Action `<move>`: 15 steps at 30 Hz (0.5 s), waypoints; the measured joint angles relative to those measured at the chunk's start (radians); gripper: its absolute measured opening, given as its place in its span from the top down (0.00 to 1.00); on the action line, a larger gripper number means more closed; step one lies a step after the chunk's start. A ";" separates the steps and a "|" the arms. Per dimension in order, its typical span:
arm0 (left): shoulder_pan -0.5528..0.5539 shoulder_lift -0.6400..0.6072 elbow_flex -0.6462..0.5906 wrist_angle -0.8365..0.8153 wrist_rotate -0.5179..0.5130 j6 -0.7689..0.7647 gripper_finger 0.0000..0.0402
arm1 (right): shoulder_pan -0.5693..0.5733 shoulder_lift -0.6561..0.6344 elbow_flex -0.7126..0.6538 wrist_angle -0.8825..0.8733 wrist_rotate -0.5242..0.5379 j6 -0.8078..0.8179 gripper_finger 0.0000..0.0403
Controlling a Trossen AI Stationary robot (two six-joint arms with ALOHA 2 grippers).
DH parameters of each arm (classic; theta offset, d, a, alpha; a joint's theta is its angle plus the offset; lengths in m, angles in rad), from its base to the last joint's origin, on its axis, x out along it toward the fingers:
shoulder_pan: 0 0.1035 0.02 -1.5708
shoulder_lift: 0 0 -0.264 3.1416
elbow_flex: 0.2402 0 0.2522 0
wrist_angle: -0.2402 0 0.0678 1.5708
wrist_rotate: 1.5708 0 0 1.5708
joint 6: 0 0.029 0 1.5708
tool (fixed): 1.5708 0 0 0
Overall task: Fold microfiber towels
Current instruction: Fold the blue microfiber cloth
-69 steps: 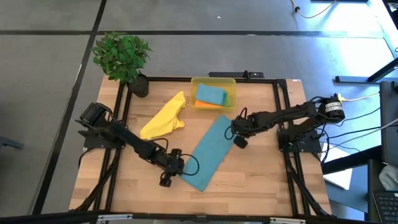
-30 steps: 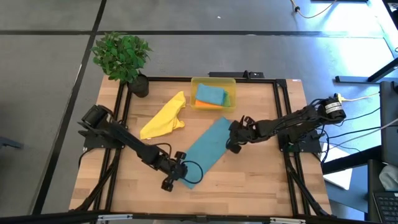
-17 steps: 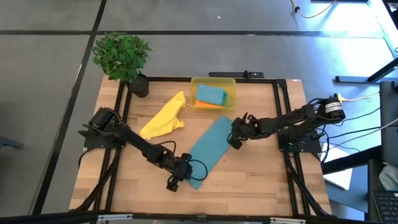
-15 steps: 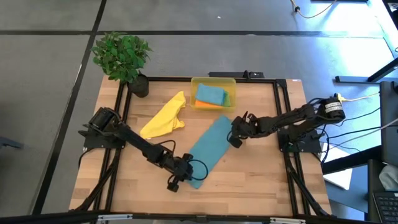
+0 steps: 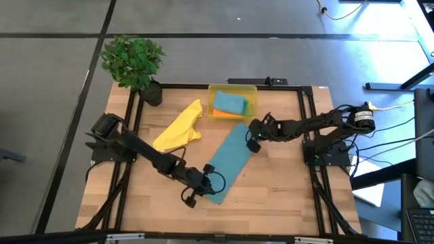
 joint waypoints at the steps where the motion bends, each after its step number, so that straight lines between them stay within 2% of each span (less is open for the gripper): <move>1: -0.001 -0.014 0.000 -0.012 -0.015 0.000 0.99 | -0.002 0.000 0.001 0.020 -0.017 -0.019 0.99; 4: -0.006 -0.070 0.000 -0.112 -0.071 -0.004 0.99 | 0.008 -0.005 0.023 0.003 -0.056 -0.037 0.99; 8: -0.034 -0.134 0.000 -0.261 -0.161 -0.057 1.00 | 0.083 -0.038 0.043 0.020 -0.098 -0.008 0.99; 11: -0.054 -0.142 -0.001 -0.317 -0.184 -0.087 0.99 | 0.168 -0.045 0.044 0.106 -0.102 0.011 0.99; 15: -0.065 -0.129 -0.037 -0.291 -0.188 -0.097 1.00 | 0.272 -0.006 0.021 0.333 -0.106 0.038 0.99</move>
